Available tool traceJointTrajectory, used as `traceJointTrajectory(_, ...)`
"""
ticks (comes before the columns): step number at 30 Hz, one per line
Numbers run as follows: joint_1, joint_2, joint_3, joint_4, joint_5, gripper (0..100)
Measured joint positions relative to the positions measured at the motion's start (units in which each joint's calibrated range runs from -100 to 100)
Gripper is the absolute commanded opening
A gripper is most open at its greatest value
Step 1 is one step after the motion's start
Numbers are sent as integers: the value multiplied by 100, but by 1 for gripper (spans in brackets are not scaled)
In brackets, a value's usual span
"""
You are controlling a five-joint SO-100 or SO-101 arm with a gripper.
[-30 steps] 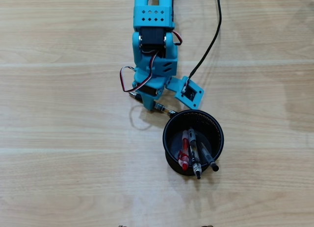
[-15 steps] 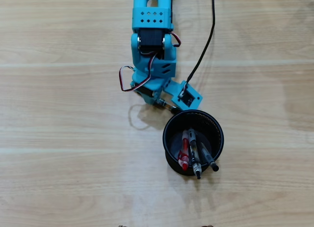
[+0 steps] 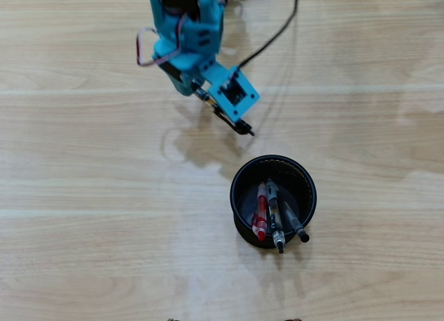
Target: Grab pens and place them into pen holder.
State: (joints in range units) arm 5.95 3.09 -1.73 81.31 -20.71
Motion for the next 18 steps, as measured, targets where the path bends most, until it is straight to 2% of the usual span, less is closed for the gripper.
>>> traceJointTrajectory(4, -59, -711, -177, -43, -527, 2)
traceJointTrajectory(7, -329, -770, -505, -577, -1069, 2)
traceJointTrajectory(12, -1005, -584, -691, -2446, -2123, 2)
traceJointTrajectory(18, -1342, 220, -735, -5116, -3344, 2)
